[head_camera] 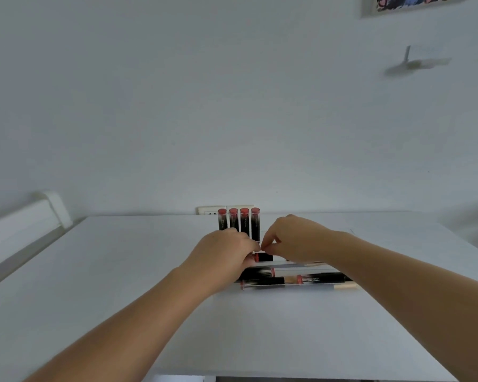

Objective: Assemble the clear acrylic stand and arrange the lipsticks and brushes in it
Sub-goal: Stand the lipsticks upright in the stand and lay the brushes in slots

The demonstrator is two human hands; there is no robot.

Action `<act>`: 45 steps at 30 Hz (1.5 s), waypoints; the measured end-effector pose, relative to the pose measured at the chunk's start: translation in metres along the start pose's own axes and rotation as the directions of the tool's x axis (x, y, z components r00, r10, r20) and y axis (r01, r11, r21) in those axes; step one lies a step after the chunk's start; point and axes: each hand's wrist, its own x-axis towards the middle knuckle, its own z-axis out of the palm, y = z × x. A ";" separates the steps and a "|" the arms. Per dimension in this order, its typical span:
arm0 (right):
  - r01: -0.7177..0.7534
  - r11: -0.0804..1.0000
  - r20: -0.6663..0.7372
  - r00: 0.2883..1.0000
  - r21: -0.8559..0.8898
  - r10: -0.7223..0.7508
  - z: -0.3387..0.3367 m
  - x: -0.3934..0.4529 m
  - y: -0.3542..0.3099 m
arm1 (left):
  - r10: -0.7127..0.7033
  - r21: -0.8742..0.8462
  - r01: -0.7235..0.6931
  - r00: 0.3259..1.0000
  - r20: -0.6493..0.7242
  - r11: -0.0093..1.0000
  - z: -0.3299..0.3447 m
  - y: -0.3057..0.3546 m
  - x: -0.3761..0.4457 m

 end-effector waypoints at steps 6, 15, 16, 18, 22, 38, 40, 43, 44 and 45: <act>0.069 0.995 -0.015 0.997 -0.074 -0.070 0.000 0.005 0.002 | -0.032 -0.098 0.030 0.999 -0.026 0.995 0.006 -0.006 -0.001; 0.075 0.979 0.054 0.996 -0.192 -0.066 -0.006 0.007 0.007 | -0.247 -0.397 0.112 0.919 -0.307 0.911 0.009 -0.021 -0.027; 0.083 0.973 0.068 0.995 -0.215 -0.070 -0.008 0.006 0.007 | -0.281 -0.426 0.129 0.906 -0.317 0.896 0.011 -0.023 -0.029; 0.097 0.959 0.092 0.993 -0.266 -0.075 -0.013 0.005 0.007 | -0.331 -0.462 0.155 0.885 -0.327 0.873 0.015 -0.026 -0.033; 0.115 0.933 0.124 0.989 -0.342 -0.077 -0.019 0.004 0.004 | -0.351 -0.493 0.140 0.862 -0.367 0.859 0.019 -0.026 -0.036; 0.259 0.945 0.106 0.965 -0.202 -0.242 -0.015 0.015 -0.016 | -0.447 -0.561 0.181 0.808 -0.384 0.808 0.025 -0.029 -0.035; 0.273 0.945 0.139 0.958 -0.180 -0.250 -0.013 0.017 -0.020 | -0.449 -0.545 0.194 0.805 -0.387 0.816 0.027 -0.029 -0.034; 0.299 0.934 0.208 0.943 -0.196 -0.258 -0.012 0.021 -0.022 | -0.456 -0.532 0.211 0.803 -0.385 0.820 0.029 -0.029 -0.033; 0.301 0.932 0.228 0.940 -0.202 -0.254 -0.011 0.023 -0.022 | -0.457 -0.525 0.217 0.801 -0.386 0.823 0.029 -0.029 -0.034; 0.303 0.930 0.244 0.937 -0.207 -0.250 -0.011 0.024 -0.022 | -0.457 -0.515 0.223 0.800 -0.388 0.828 0.030 -0.029 -0.034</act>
